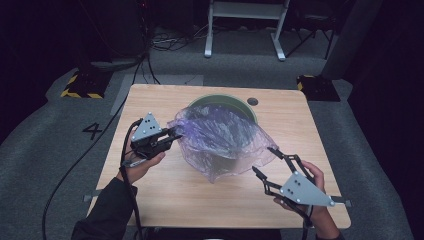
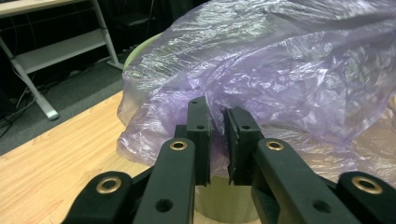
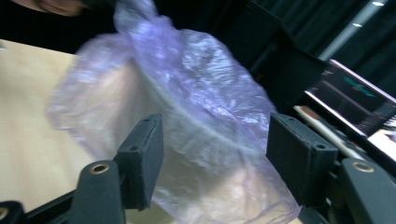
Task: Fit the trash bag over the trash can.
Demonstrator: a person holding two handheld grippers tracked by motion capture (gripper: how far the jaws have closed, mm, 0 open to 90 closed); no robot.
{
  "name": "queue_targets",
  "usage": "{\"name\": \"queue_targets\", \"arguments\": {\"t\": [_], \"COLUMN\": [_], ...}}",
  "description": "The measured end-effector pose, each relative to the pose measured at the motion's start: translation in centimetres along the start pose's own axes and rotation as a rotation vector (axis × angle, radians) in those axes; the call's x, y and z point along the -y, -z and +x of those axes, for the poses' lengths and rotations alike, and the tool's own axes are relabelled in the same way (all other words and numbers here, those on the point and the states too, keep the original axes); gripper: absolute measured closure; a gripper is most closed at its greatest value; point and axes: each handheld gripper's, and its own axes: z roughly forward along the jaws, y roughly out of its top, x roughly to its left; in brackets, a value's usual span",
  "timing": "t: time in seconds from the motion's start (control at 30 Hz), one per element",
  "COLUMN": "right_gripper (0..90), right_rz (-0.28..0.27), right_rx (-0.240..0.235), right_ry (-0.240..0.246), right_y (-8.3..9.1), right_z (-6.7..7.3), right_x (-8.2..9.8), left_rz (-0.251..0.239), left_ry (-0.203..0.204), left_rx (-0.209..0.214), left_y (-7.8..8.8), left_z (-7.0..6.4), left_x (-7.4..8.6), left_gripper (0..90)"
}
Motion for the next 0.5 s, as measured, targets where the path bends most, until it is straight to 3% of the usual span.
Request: {"name": "queue_targets", "arguments": {"t": [0.27,0.5], "right_gripper": [38.4,37.1], "right_rz": [0.089,0.122], "right_rx": [0.046,0.031], "right_ry": [-0.026,-0.041], "right_y": [-3.5,-5.6], "right_z": [-2.9,-4.5], "right_x": [0.3,-0.6], "left_rz": [0.012,0.022], "left_ry": [0.005,0.016], "left_rx": [-0.009,-0.016], "left_y": [-0.4,-0.8], "left_z": [0.9,1.9], "left_x": [-0.1,-0.1], "left_gripper": [79.7,77.2]}}
